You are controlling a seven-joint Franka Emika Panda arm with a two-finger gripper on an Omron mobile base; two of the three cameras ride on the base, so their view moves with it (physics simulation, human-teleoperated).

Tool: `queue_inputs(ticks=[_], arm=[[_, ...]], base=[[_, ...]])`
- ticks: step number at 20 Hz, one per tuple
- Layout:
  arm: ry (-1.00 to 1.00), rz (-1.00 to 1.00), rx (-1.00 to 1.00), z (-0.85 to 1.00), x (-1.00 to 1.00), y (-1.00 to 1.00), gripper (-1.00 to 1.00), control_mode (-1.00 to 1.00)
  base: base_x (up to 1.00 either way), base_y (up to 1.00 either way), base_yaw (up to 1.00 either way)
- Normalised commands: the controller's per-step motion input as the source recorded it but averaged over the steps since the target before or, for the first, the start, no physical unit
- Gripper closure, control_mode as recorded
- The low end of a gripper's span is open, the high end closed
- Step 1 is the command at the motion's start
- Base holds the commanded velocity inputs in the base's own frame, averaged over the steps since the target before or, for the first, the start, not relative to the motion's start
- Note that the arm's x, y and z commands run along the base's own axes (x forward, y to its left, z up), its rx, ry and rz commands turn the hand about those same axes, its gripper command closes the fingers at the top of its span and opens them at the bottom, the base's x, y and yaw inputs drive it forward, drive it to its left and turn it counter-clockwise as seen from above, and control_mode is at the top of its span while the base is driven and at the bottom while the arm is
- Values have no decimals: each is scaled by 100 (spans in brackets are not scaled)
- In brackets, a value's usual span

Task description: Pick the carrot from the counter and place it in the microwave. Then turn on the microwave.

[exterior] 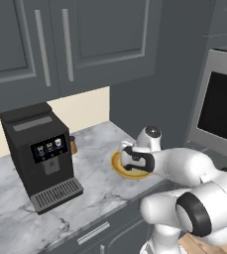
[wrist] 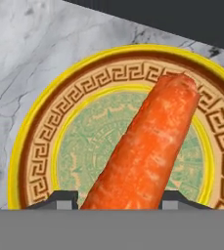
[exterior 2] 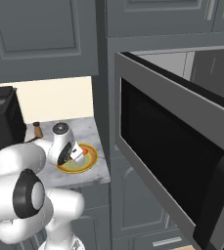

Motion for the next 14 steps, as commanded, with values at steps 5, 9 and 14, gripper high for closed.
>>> queue_inputs(ticks=[5,9,14], arm=[[-5,0,0,18,-30,0,100,-100],[-7,0,0,15,-28,0,100,-100],[-11,0,0,18,-28,-2,100,-100]], base=[[0,0,0],[0,0,0],[0,0,0]])
